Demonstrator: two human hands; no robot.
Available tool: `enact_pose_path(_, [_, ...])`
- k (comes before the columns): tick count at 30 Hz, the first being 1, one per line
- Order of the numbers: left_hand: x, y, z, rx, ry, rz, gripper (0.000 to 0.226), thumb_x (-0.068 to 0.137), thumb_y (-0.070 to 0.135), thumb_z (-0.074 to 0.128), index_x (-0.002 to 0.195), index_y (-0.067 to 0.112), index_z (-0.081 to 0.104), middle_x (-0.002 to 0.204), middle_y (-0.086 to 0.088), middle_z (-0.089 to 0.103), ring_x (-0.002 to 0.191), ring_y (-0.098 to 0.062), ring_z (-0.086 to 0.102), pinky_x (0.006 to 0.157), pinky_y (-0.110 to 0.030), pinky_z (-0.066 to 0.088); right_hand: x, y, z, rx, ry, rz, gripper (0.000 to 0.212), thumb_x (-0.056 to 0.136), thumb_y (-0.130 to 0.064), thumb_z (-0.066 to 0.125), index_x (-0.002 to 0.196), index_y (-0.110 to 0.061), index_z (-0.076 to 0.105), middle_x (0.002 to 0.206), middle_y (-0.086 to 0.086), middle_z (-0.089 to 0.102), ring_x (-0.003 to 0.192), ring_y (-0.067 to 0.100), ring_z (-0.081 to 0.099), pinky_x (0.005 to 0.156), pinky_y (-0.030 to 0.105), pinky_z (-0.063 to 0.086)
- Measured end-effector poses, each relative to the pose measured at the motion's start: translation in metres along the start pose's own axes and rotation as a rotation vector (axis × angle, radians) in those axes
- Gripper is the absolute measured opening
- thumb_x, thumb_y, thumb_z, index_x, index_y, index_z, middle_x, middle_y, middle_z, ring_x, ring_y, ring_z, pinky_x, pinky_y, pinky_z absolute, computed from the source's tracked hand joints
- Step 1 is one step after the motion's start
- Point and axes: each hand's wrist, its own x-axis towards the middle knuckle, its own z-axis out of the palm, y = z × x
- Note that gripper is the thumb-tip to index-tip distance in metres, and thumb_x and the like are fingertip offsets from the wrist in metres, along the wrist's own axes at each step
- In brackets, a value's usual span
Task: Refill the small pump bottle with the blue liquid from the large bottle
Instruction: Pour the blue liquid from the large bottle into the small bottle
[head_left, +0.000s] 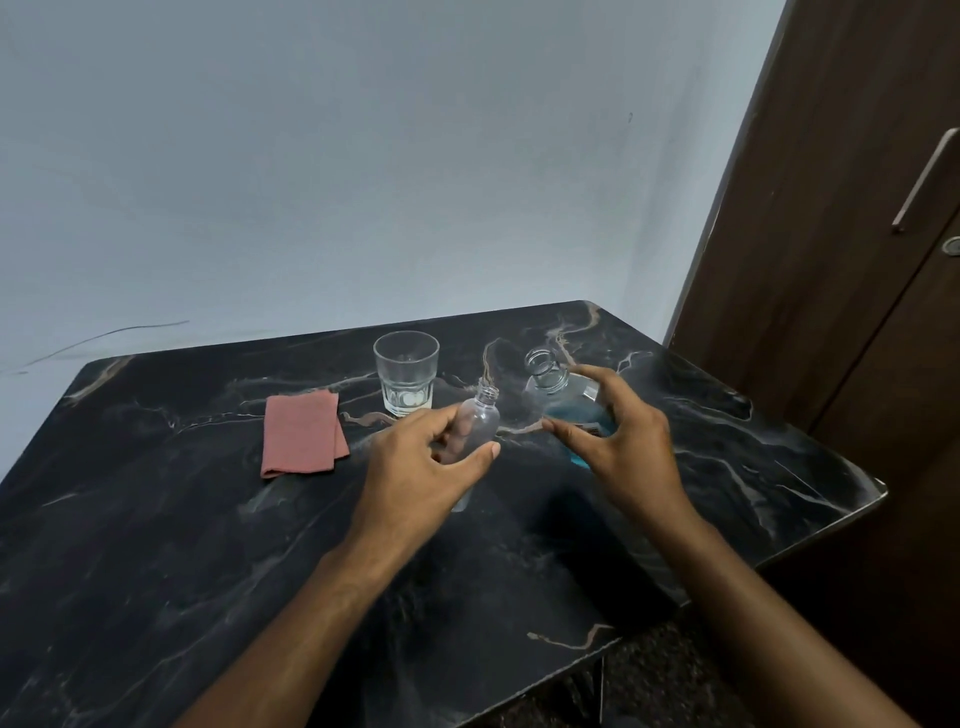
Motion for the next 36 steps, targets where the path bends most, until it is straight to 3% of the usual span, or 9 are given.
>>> enact_pose_path(3, [-0.002,-0.003,0.001,0.020,0.017,0.025,0.036,0.076,0.024,0.088,0.110,0.030,0.077,0.096,0.008,0.074,0.090,-0.002,0.068,0.077,-0.017,0.056,0.001,0.003,-0.005,-0.142,-0.009,-0.086,0.059,0.077,-0.015,0.086,0.127,-0.033,0.062,0.110,-0.020,0.066,0.093,-0.007,0.066,0.083,0.006,0.051])
enact_pose_path(6, [-0.004,-0.005,0.002,0.010,0.031,0.024,0.041,0.074,0.019,0.089,0.113,0.027,0.078,0.093,0.015,0.073,0.087,0.008,0.067,0.073,-0.004,0.048,0.001,0.005,-0.007,-0.258,-0.021,-0.132,0.058,0.078,-0.013,0.085,0.129,-0.031,0.062,0.117,-0.016,0.066,0.099,0.001,0.064,0.087,0.018,0.055])
enact_pose_path(14, [-0.002,-0.010,0.006,0.052,0.011,0.040,0.033,0.072,0.027,0.089,0.103,0.025,0.079,0.088,0.004,0.074,0.084,-0.014,0.068,0.071,-0.019,0.054,0.001,0.010,-0.010,-0.374,-0.031,-0.186,0.059,0.080,-0.015,0.083,0.132,-0.029,0.060,0.123,-0.004,0.069,0.106,0.009,0.063,0.091,0.032,0.057])
enact_pose_path(16, [-0.002,-0.012,0.005,0.056,0.016,0.045,0.032,0.072,0.027,0.089,0.103,0.026,0.079,0.087,0.004,0.074,0.081,-0.014,0.068,0.070,-0.020,0.054,0.002,0.008,-0.008,-0.401,-0.044,-0.208,0.059,0.081,-0.015,0.082,0.133,-0.029,0.059,0.124,-0.003,0.069,0.107,0.012,0.063,0.091,0.035,0.057])
enact_pose_path(20, [-0.003,-0.014,0.007,0.050,0.023,0.057,0.038,0.071,0.026,0.091,0.107,0.028,0.079,0.088,0.010,0.074,0.081,-0.011,0.068,0.068,-0.007,0.048,0.003,0.007,-0.008,-0.434,-0.051,-0.238,0.059,0.081,-0.015,0.082,0.134,-0.026,0.060,0.123,0.000,0.069,0.108,0.016,0.064,0.092,0.040,0.057])
enact_pose_path(23, [-0.003,-0.014,0.006,0.051,0.020,0.057,0.042,0.071,0.028,0.091,0.111,0.030,0.078,0.090,0.012,0.074,0.081,-0.008,0.069,0.069,-0.009,0.050,0.003,0.008,-0.008,-0.473,-0.060,-0.246,0.059,0.082,-0.015,0.082,0.136,-0.024,0.060,0.125,0.002,0.069,0.110,0.019,0.063,0.092,0.040,0.056])
enact_pose_path(28, [-0.003,-0.013,0.006,0.059,0.020,0.074,0.044,0.070,0.027,0.091,0.112,0.029,0.078,0.093,0.016,0.074,0.084,-0.005,0.071,0.075,-0.013,0.054,0.004,0.010,-0.008,-0.508,-0.063,-0.273,0.060,0.080,-0.013,0.083,0.135,-0.022,0.061,0.123,0.002,0.069,0.108,0.020,0.062,0.092,0.033,0.049])
enact_pose_path(32, [-0.003,-0.013,0.004,0.062,0.022,0.083,0.044,0.070,0.026,0.091,0.112,0.028,0.078,0.094,0.012,0.075,0.086,-0.007,0.070,0.077,-0.017,0.055,0.006,0.009,-0.008,-0.528,-0.052,-0.318,0.060,0.078,-0.009,0.084,0.133,-0.018,0.062,0.120,0.002,0.070,0.106,0.012,0.055,0.090,0.031,0.046])
enact_pose_path(36, [-0.003,-0.011,0.003,0.069,0.025,0.100,0.046,0.071,0.026,0.090,0.115,0.026,0.077,0.092,0.014,0.073,0.087,-0.002,0.066,0.073,-0.006,0.048,0.007,0.007,-0.010,-0.534,-0.044,-0.350,0.059,0.078,-0.009,0.083,0.132,-0.017,0.063,0.119,0.004,0.070,0.104,0.010,0.052,0.089,0.031,0.043])
